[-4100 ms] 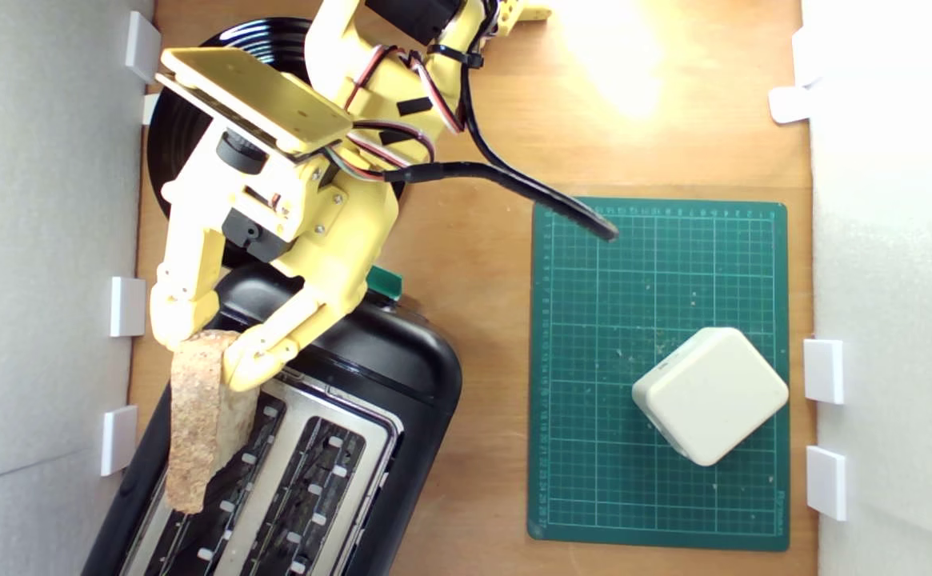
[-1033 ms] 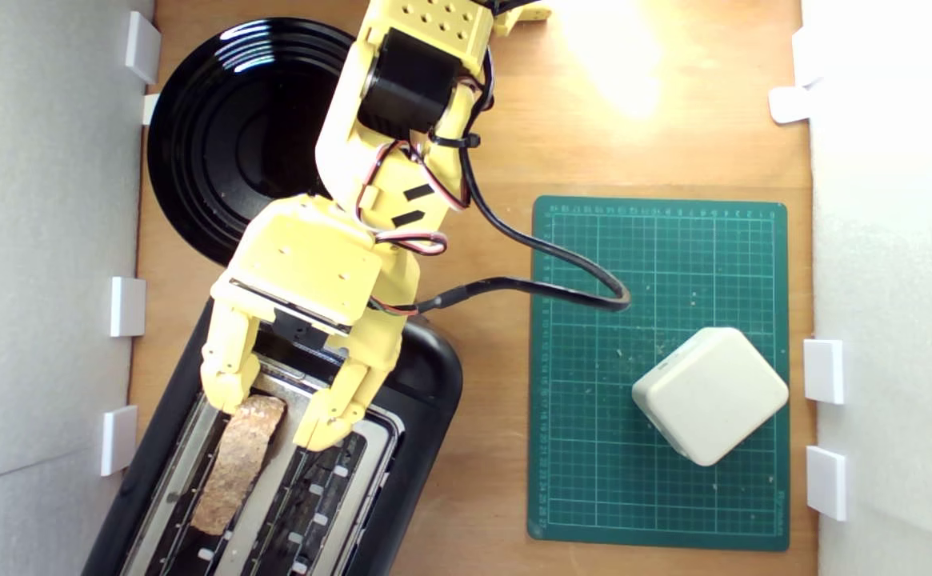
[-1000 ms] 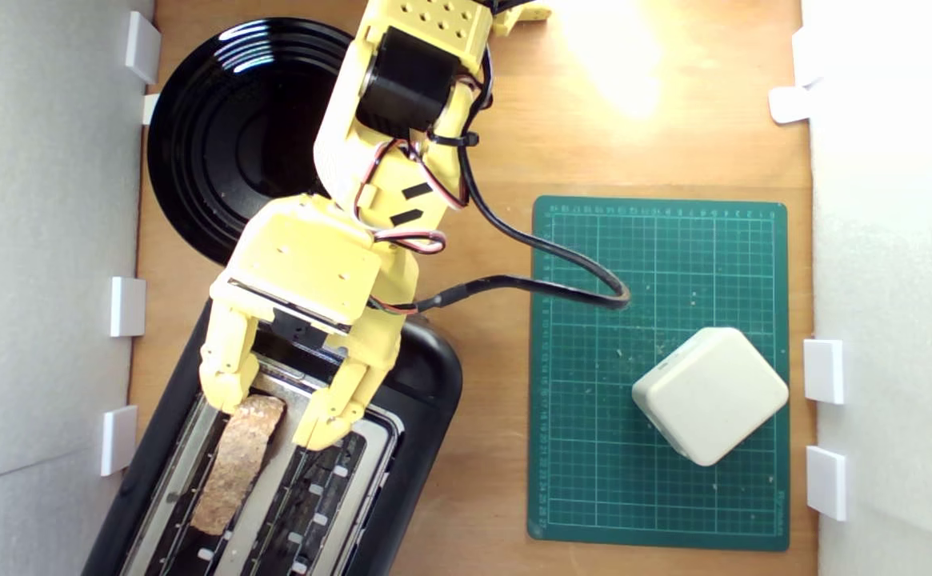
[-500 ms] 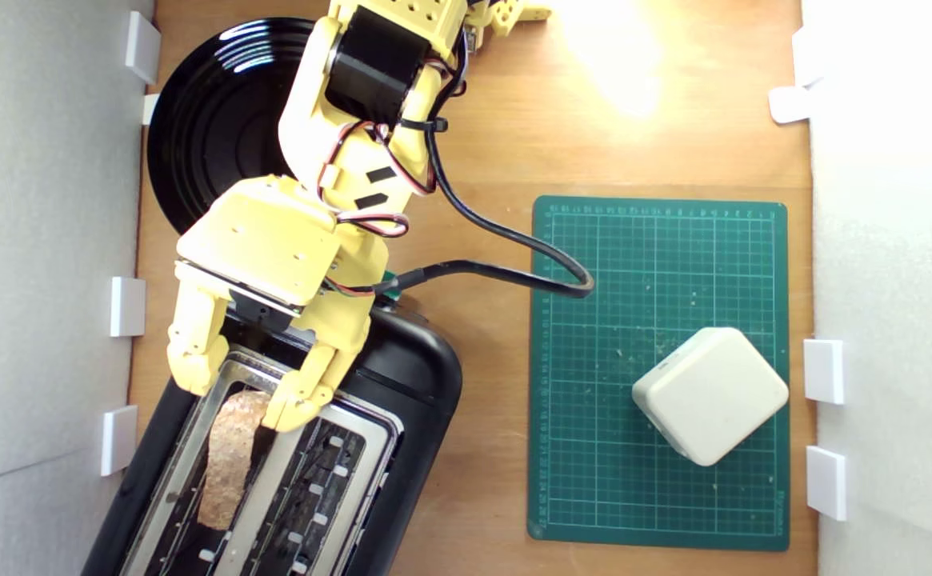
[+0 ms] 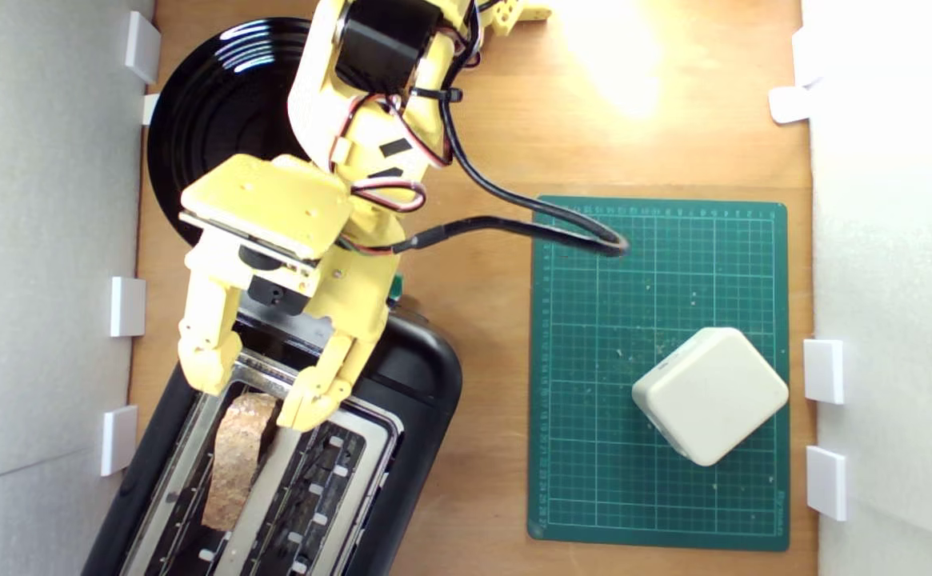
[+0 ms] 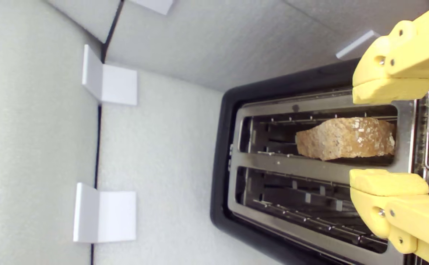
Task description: Pick bread and place in toaster
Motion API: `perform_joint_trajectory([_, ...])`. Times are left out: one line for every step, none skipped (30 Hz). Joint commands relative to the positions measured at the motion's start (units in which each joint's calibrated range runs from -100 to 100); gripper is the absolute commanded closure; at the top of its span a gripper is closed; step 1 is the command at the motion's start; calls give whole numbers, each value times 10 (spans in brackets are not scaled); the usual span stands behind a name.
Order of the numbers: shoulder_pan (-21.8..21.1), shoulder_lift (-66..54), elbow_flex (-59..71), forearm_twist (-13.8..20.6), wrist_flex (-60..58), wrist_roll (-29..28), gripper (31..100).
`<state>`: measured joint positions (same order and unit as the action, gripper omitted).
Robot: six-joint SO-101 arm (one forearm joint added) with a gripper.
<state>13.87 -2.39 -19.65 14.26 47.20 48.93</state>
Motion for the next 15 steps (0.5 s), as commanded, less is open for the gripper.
perform_joint_trajectory([-4, -58, -6, -8, -7, -1, 544])
perform_joint_trajectory([-4, -67, -5, -11, -7, -2, 544])
perform_joint_trajectory([-6, -79, -4, -20, -6, -6, 544])
perform_joint_trajectory([-8, -93, -4, -27, -5, -13, 544])
perform_joint_trajectory([-8, -105, -2, -29, -4, -21, 545])
perform_joint_trajectory([-8, -117, 4, -31, -4, -29, 545])
perform_joint_trajectory([-10, -132, 5, -33, -4, -44, 545])
perform_joint_trajectory([-18, -146, 8, -30, -4, -63, 545])
perform_joint_trajectory([-29, -160, 10, -25, -4, -77, 545])
perform_joint_trajectory([-37, -175, 12, -25, -3, -95, 545])
perform_joint_trajectory([-44, -188, 13, -25, 1, -109, 545])
perform_joint_trajectory([-48, -201, 20, -25, 3, -119, 545])
perform_joint_trajectory([-53, -214, 35, -24, 3, -132, 545])
perform_joint_trajectory([-61, -230, 55, -24, 4, -141, 545])
perform_joint_trajectory([-69, -247, 79, -24, 4, -146, 545])
